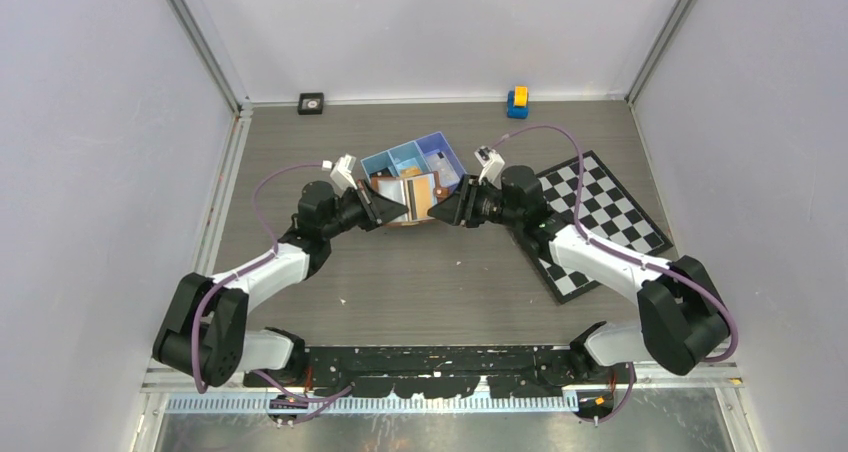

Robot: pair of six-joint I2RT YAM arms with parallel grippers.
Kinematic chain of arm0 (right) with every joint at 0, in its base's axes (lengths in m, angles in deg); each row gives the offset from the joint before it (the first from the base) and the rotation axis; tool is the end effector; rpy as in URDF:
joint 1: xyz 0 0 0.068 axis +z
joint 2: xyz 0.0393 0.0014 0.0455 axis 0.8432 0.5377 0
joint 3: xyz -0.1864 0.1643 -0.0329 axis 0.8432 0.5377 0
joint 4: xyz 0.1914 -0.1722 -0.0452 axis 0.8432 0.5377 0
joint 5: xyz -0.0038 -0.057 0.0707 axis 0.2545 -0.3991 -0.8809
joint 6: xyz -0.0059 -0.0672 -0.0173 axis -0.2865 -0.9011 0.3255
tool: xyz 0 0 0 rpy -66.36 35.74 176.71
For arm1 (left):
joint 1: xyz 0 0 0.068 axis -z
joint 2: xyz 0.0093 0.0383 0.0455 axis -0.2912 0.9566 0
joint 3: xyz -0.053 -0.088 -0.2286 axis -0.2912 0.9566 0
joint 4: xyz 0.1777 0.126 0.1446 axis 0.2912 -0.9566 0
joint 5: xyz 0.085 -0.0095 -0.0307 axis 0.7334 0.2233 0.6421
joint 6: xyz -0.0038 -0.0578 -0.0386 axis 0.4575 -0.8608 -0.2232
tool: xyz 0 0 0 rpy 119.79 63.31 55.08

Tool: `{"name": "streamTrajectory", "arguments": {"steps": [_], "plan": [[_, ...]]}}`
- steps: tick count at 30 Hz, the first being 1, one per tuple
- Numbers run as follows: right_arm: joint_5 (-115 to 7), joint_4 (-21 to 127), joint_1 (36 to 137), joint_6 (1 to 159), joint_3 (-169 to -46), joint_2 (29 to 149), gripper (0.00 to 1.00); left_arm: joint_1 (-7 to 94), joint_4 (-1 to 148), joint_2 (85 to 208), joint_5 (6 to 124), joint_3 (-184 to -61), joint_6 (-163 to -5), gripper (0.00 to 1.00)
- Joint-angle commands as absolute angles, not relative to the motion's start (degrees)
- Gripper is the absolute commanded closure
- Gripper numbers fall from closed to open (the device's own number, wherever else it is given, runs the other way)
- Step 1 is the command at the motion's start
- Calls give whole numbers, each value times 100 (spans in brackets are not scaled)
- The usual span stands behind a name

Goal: Take the credit cards out of the card holder
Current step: Remove the credit card from the card holder.

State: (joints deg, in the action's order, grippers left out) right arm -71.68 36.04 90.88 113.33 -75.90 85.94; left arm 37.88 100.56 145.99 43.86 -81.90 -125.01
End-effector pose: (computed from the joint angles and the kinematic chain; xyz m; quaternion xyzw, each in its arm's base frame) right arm 0.2588 0.1995 0.2232 -0.0813 0.7949 0.4851 0.3552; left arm 0.2664 -0.1315 0.1940 -0.0576 0.7741 -0.5172 0.3606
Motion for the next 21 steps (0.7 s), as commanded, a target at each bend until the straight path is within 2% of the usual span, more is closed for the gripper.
{"name": "streamTrajectory", "arguments": {"steps": [1, 7, 15, 18, 21], "plan": [[-6883, 3277, 9064, 11296, -7536, 8234, 60, 3759, 10177, 14619, 4279, -8328, -12475, 100], [-6925, 3267, 9052, 11337, -7564, 8271, 86, 3763, 10216, 14628, 4249, -8320, -12489, 100], [-7140, 3143, 9051, 11368, -7578, 8362, 96, 3755, 10526, 14757, 4008, -8325, -12617, 100], [-7143, 3164, 9051, 11362, -7600, 8401, 95, 3759, 10752, 14840, 3847, -8338, -12703, 100], [-6829, 3647, 9052, 11219, -7754, 8441, 82, 3765, 10932, 14881, 3698, -8342, -12772, 100]]}}
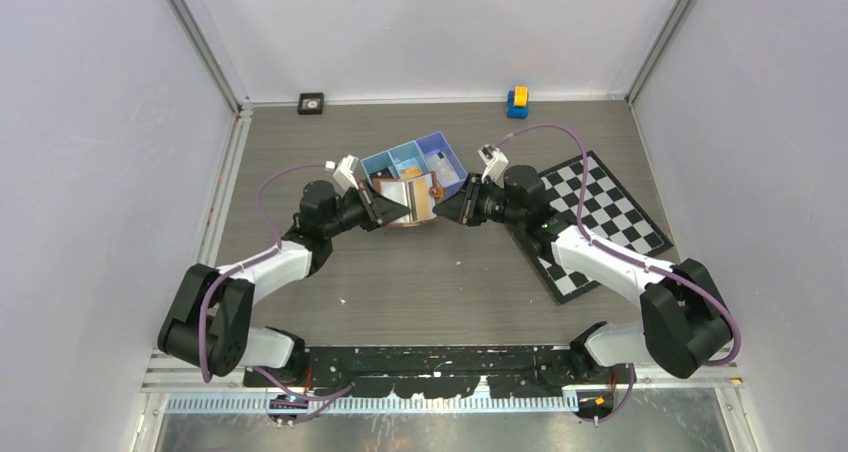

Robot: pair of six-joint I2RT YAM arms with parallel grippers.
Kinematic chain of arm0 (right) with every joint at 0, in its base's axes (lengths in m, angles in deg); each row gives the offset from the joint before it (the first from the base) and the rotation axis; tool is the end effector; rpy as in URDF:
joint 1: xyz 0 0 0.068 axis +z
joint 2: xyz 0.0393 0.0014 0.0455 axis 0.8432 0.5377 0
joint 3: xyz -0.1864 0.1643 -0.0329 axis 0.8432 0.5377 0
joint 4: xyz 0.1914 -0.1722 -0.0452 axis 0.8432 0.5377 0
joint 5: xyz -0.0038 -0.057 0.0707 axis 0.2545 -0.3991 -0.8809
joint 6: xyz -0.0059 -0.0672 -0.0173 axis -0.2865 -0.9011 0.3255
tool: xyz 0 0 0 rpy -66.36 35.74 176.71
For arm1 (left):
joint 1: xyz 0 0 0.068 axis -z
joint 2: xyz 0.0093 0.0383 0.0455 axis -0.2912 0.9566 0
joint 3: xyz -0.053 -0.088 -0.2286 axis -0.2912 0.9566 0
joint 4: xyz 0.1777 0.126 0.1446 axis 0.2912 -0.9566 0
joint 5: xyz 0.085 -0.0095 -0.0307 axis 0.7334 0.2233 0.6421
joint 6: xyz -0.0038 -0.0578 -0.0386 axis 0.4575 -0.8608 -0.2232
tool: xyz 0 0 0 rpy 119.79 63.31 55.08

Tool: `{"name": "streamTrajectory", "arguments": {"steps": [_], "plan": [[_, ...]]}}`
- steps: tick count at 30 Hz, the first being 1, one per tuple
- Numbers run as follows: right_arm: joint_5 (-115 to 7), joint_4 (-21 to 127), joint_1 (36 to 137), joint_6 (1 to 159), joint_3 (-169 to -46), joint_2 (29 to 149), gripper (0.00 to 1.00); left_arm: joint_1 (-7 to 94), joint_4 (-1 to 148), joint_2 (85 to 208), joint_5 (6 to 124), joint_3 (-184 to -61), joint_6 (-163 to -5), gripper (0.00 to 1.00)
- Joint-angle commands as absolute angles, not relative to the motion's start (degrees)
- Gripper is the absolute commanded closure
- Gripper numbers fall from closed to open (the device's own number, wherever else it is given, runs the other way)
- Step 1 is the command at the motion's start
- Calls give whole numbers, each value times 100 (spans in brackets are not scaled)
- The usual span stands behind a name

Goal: Take the credit cards out of the card holder
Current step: Remove the credit card from the card holder.

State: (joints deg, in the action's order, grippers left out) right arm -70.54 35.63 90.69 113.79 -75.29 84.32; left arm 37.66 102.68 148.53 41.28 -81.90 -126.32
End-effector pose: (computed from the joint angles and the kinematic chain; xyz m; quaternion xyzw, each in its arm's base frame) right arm 0.2569 0.1957 0.2287 -0.0735 0.7897 0.4850 0.3685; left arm 0.2691 -0.1336 0.1864 -0.0551 0.7745 -0.5307 0.3398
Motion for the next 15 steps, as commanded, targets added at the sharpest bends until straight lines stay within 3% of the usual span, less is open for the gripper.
{"name": "streamTrajectory", "arguments": {"steps": [1, 12, 15], "plan": [[-6758, 3748, 9048, 11195, -7793, 8465, 82, 3767, 10940, 14880, 3686, -8338, -12774, 100], [-6963, 3667, 9052, 11238, -7835, 8626, 76, 3847, 10974, 14971, 3584, -8410, -12765, 100], [-7053, 3474, 9045, 11275, -7745, 8546, 88, 3848, 10871, 14948, 3686, -8400, -12732, 100]]}}
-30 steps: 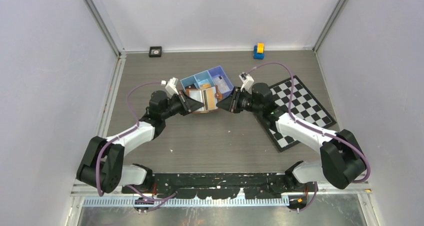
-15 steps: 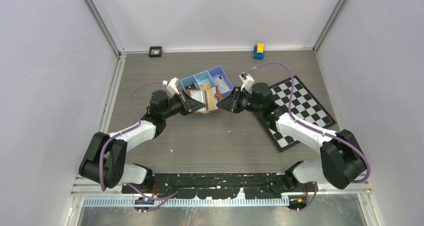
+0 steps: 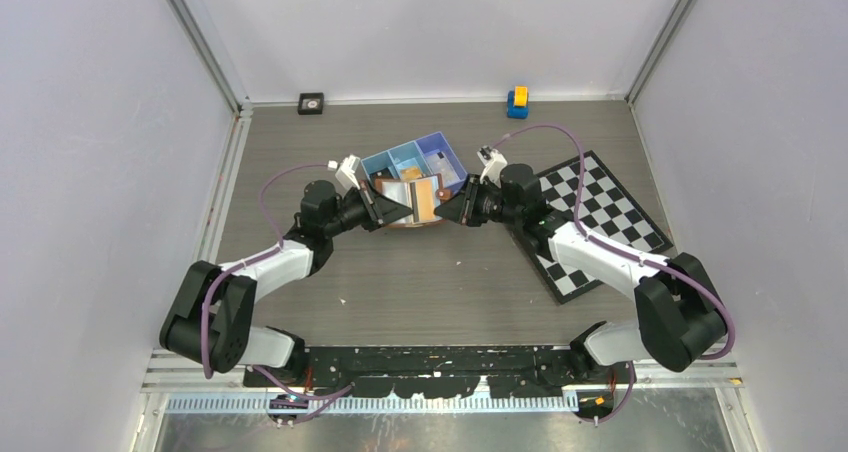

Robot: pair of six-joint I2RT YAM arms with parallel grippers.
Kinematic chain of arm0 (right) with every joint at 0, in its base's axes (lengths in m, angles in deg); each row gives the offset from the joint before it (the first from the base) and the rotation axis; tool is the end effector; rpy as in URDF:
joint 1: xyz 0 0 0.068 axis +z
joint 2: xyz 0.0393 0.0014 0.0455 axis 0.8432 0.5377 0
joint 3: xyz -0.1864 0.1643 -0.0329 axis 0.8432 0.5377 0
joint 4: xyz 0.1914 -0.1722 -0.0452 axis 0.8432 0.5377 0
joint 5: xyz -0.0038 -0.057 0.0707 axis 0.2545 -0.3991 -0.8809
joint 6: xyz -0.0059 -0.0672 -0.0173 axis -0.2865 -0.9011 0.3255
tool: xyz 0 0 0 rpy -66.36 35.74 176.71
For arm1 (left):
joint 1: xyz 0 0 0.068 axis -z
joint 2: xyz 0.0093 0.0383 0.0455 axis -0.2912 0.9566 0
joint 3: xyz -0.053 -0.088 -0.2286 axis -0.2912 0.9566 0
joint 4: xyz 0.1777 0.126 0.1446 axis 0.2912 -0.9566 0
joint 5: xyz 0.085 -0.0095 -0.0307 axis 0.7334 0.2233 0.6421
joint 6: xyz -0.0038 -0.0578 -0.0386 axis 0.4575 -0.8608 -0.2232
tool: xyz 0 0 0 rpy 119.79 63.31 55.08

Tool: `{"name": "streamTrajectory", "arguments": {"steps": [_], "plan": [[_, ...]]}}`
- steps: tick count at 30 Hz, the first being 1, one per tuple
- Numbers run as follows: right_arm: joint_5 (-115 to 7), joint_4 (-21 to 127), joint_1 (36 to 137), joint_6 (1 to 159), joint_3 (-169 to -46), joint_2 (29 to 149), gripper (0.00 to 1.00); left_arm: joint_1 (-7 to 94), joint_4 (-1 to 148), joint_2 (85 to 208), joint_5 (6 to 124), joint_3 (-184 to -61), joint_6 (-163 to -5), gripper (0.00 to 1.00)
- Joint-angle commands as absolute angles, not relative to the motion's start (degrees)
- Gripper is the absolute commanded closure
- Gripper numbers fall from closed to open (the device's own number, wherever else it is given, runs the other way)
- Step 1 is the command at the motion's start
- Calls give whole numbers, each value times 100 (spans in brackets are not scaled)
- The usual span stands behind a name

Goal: Take the credit cards out of the card holder
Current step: Remove the credit card from the card holder.

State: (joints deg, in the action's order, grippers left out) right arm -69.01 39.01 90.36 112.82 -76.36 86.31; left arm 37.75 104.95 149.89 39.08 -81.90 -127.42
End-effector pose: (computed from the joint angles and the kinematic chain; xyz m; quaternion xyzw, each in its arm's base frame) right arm 0.2624 0.1954 0.2175 -0.0628 0.8120 0.4591 0.3548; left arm 0.2698 -0.1364 0.1848 -0.0467 0.7692 -0.5462 0.3283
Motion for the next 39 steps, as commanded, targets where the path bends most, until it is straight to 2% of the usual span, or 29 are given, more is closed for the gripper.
{"name": "streamTrajectory", "arguments": {"steps": [1, 2, 5, 7, 10, 13, 16, 19, 20, 21, 24, 26, 27, 31, 35, 39], "plan": [[-7074, 3378, 9050, 11275, -7703, 8499, 94, 3847, 10790, 14932, 3745, -8412, -12693, 100], [-7107, 3260, 9052, 11296, -7640, 8450, 98, 3849, 10660, 14915, 3802, -8422, -12649, 100], [-7183, 3043, 9051, 11333, -7515, 8344, 99, 3847, 10499, 14902, 3822, -8470, -12568, 100], [-7324, 2890, 9046, 11389, -7491, 8361, 100, 3849, 10499, 14914, 3774, -8479, -12578, 92], [-7608, 2617, 9047, 11490, -7481, 8447, 100, 3847, 10542, 14915, 3729, -8472, -12612, 66], [-7896, 2312, 9056, 11622, -7476, 8556, 100, 3848, 10798, 14915, 3633, -8408, -12724, 48], [-8077, 2065, 9063, 11739, -7462, 8643, 100, 3847, 11075, 14949, 3513, -8352, -12843, 41], [-8134, 1989, 9072, 11757, -7445, 8657, 100, 3847, 11322, 15013, 3383, -8332, -12960, 39], [-8173, 1944, 9082, 11793, -7441, 8665, 100, 3847, 11413, 15045, 3362, -8323, -13003, 41], [-8196, 1897, 9079, 11817, -7441, 8676, 99, 3847, 11498, 15079, 3339, -8314, -13055, 48], [-8179, 1835, 9084, 11834, -7402, 8647, 93, 3833, 11658, 15194, 3274, -8326, -13131, 77], [-8152, 1813, 9082, 11840, -7374, 8611, 91, 3810, 11672, 15238, 3286, -8324, -13158, 93], [-8153, 1792, 9087, 11842, -7361, 8595, 91, 3794, 11665, 15242, 3301, -8318, -13156, 99], [-8181, 1626, 9085, 11889, -7286, 8540, 91, 3743, 11585, 15217, 3362, -8294, -13154, 100], [-8236, 1468, 9082, 11955, -7258, 8551, 83, 3741, 11530, 15222, 3376, -8304, -13140, 100], [-8197, 1461, 9083, 11959, -7252, 8548, 79, 3741, 11515, 15221, 3362, -8316, -13124, 100]]}}
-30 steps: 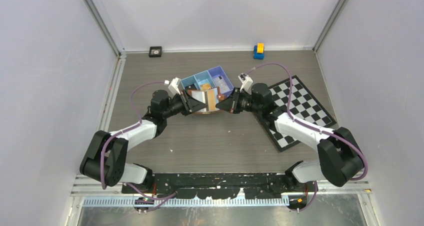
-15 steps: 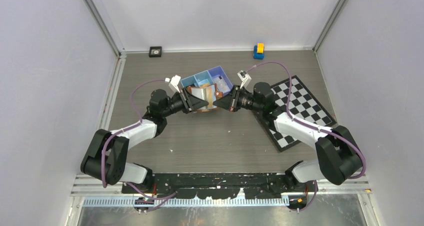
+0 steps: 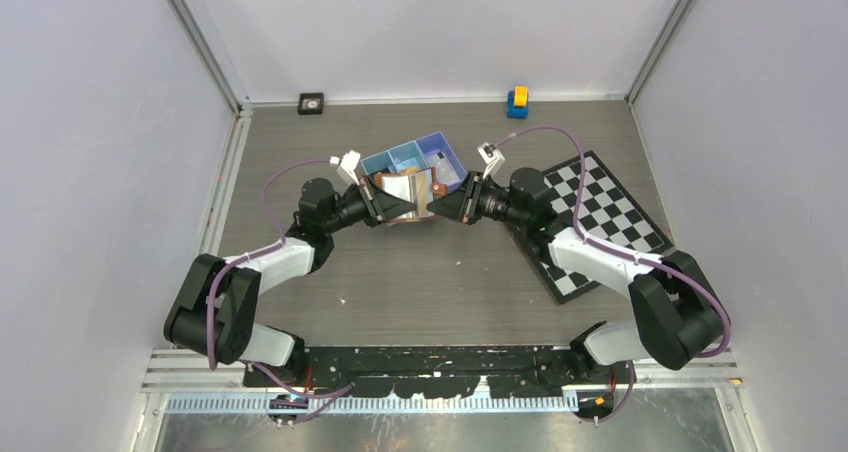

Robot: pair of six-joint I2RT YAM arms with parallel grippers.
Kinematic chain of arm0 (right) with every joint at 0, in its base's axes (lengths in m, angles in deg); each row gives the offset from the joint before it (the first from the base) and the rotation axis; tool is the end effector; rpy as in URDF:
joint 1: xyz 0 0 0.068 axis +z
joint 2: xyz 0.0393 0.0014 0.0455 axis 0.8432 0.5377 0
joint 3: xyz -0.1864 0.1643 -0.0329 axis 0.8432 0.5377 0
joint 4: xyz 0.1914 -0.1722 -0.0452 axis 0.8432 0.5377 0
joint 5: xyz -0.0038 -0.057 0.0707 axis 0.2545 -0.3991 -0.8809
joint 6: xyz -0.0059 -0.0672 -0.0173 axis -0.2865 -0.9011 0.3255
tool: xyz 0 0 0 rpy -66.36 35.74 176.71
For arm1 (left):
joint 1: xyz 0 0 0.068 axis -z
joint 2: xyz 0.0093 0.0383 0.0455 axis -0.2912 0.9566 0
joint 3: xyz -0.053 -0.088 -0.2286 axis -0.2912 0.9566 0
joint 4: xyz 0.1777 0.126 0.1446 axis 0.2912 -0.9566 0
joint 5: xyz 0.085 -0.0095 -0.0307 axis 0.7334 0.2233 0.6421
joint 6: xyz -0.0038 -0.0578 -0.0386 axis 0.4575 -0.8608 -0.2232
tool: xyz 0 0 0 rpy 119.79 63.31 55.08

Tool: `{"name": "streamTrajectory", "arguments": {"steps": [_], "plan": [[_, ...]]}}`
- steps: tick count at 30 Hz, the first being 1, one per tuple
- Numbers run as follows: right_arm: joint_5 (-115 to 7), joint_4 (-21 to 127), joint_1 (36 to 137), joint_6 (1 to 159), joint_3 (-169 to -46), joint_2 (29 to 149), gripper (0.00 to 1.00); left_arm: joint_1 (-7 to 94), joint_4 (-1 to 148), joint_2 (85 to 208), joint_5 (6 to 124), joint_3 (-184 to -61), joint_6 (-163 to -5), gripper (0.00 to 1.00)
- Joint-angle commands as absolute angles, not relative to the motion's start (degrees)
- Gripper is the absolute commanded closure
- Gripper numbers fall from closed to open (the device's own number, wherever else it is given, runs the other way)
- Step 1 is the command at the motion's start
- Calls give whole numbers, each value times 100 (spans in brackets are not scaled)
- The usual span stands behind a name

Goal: Take the credit cards out of the card holder
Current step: Remove the credit card from the card holder.

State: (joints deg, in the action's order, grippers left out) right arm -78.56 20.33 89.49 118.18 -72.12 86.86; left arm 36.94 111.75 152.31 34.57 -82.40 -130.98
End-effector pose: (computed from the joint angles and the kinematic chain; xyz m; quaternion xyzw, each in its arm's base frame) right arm 0.2585 0.1970 0.2287 -0.1004 0.7350 0.5587 0.3709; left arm 0.2748 -0.1375 0.1901 -0.0322 0.7449 -0.5844 0.3203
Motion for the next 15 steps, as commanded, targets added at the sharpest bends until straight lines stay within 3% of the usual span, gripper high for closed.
{"name": "streamTrajectory", "arguments": {"steps": [1, 15], "plan": [[-8165, 1468, 9087, 11965, -7243, 8534, 79, 3741, 11504, 15217, 3368, -8313, -13120, 100], [-7855, 1559, 9054, 11862, -7092, 8260, 77, 3741, 11468, 15258, 3336, -8347, -13121, 100]]}}
